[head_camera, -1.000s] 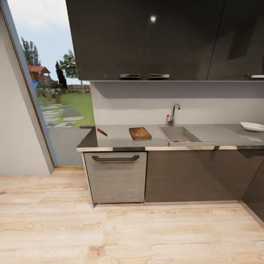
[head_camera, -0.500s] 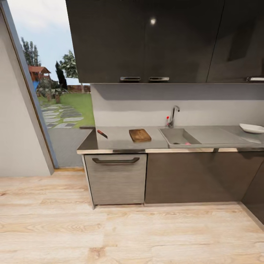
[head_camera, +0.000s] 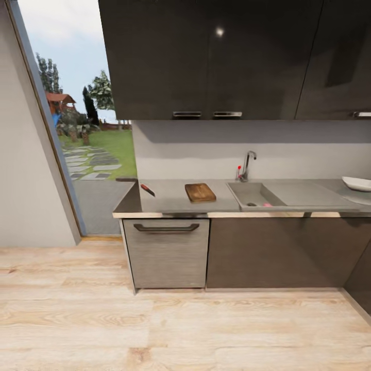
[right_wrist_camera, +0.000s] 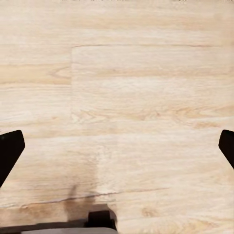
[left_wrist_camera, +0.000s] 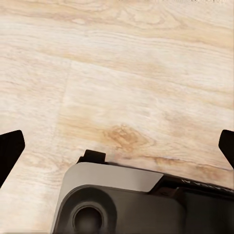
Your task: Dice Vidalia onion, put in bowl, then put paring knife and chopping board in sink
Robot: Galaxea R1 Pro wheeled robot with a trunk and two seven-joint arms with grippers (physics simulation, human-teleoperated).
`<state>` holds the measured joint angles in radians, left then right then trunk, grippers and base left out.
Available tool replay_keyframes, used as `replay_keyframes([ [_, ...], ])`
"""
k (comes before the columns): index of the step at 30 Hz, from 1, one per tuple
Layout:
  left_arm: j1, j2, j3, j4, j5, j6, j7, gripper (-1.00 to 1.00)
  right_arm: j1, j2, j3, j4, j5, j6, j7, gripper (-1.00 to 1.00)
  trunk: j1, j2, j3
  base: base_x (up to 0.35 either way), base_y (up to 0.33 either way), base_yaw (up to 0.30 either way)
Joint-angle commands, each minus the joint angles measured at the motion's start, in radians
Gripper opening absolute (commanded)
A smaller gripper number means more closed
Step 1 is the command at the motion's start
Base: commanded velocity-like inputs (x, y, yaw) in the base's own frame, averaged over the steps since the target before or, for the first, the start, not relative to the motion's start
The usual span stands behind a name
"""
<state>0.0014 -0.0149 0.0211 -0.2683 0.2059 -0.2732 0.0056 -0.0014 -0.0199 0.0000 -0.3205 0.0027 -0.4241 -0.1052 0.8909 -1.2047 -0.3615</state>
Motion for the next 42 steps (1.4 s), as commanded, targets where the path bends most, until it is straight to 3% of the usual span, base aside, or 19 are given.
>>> replay_keyframes([
  [1,0.000,0.000,0.002,-0.001,0.003,-0.002,0.001,1.00,0.000,0.000,0.000,0.000,0.000,-0.002,-0.002,1.00,-0.004,0.007,0.002,0.000,0.000,0.136],
  [14,0.000,0.000,0.002,-0.001,0.003,-0.003,0.001,1.00,0.000,-0.006,0.000,-0.001,0.000,-0.002,-0.002,1.00,-0.054,0.098,0.038,0.000,0.000,0.098],
  [42,0.000,0.000,0.002,0.000,0.003,-0.001,0.001,1.00,0.000,-0.014,0.000,0.000,-0.001,-0.002,-0.002,1.00,-0.161,0.294,0.126,0.000,0.000,-0.022],
])
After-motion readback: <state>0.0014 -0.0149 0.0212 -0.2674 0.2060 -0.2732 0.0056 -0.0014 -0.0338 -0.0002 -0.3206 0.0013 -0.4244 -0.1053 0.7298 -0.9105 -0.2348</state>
